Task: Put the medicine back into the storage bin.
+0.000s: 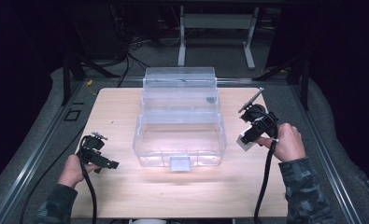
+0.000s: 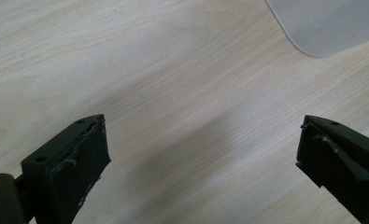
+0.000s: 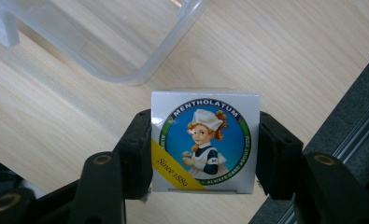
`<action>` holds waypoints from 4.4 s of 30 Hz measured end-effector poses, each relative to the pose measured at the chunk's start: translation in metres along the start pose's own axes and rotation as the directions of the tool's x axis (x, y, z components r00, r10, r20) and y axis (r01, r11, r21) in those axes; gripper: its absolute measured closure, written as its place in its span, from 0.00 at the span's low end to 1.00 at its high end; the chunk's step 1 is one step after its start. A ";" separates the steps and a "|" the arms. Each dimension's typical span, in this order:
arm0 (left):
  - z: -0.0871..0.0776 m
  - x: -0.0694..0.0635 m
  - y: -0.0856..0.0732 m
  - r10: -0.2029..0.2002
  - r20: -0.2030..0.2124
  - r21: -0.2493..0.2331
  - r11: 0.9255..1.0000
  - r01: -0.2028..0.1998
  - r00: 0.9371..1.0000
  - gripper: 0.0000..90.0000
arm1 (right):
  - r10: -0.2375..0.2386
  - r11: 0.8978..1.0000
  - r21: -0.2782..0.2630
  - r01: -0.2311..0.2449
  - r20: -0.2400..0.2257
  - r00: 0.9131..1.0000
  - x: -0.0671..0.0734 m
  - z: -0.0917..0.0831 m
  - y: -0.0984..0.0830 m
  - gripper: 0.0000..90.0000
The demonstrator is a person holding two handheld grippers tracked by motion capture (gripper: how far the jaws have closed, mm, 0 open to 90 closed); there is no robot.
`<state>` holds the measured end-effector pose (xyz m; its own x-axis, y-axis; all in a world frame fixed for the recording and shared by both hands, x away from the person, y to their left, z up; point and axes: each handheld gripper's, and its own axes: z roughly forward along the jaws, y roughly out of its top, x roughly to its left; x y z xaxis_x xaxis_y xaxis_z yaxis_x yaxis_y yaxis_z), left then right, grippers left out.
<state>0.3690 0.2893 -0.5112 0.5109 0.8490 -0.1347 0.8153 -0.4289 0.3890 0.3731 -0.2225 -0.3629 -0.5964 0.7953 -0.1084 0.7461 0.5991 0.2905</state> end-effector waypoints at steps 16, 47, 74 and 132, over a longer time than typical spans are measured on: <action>0.000 -0.001 0.000 0.008 0.000 0.000 1.000 -0.008 1.000 0.03 | -0.070 0.997 -0.018 0.070 0.004 0.998 0.017 -0.002 0.028 0.51; 0.000 -0.001 0.000 0.010 -0.002 0.001 1.000 -0.010 1.000 0.03 | -0.134 0.991 -0.024 0.132 -0.103 0.986 0.046 0.033 0.067 0.51; 0.003 -0.003 0.001 0.017 0.007 0.005 1.000 -0.017 1.000 0.03 | -0.118 0.986 0.101 0.132 -0.133 0.984 0.049 0.072 0.068 0.51; -0.007 -0.003 0.011 0.027 0.006 -0.012 1.000 -0.027 1.000 0.02 | -0.002 1.000 0.012 0.003 -0.098 0.995 0.031 0.051 0.030 0.16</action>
<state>0.3747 0.2841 -0.5001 0.5346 0.8351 -0.1299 0.7980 -0.4481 0.4030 0.3923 -0.1748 -0.4061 -0.6240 0.7813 -0.0149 0.7480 0.6026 0.2783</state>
